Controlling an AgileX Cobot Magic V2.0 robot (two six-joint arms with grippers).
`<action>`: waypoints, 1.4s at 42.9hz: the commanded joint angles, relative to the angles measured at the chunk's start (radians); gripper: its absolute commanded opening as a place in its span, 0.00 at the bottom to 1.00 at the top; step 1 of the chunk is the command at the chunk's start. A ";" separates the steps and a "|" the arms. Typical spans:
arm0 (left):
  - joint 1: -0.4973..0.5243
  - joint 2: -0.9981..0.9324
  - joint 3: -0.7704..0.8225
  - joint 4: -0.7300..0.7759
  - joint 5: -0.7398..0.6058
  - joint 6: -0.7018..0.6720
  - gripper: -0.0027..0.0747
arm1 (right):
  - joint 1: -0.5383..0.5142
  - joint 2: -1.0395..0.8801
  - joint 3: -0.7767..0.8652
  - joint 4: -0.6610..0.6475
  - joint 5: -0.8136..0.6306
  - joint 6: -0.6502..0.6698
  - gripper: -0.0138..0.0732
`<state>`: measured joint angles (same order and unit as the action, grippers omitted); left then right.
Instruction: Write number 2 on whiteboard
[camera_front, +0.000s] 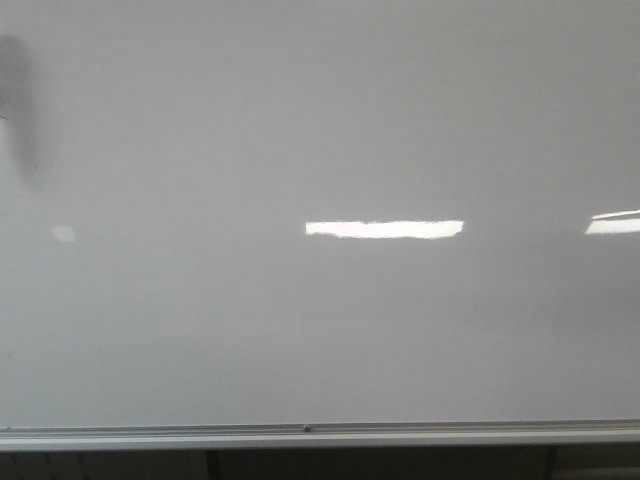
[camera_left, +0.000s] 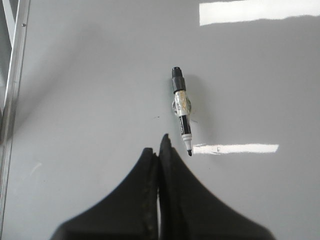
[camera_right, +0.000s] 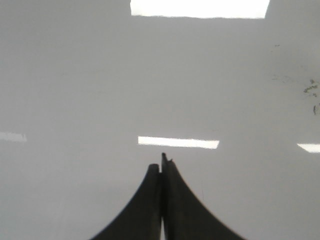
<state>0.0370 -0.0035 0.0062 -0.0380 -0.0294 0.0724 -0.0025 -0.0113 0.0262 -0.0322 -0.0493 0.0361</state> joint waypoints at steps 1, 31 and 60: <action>0.001 -0.027 0.020 -0.009 -0.118 -0.003 0.01 | -0.004 -0.018 -0.017 -0.009 -0.096 -0.005 0.07; 0.001 0.102 -0.549 -0.009 0.296 -0.003 0.01 | -0.002 0.149 -0.564 -0.009 0.407 -0.005 0.07; 0.001 0.314 -0.600 -0.010 0.539 -0.003 0.01 | -0.002 0.327 -0.647 -0.009 0.718 -0.005 0.07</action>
<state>0.0370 0.2926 -0.5720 -0.0380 0.5692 0.0724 -0.0025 0.2950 -0.5893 -0.0322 0.7305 0.0361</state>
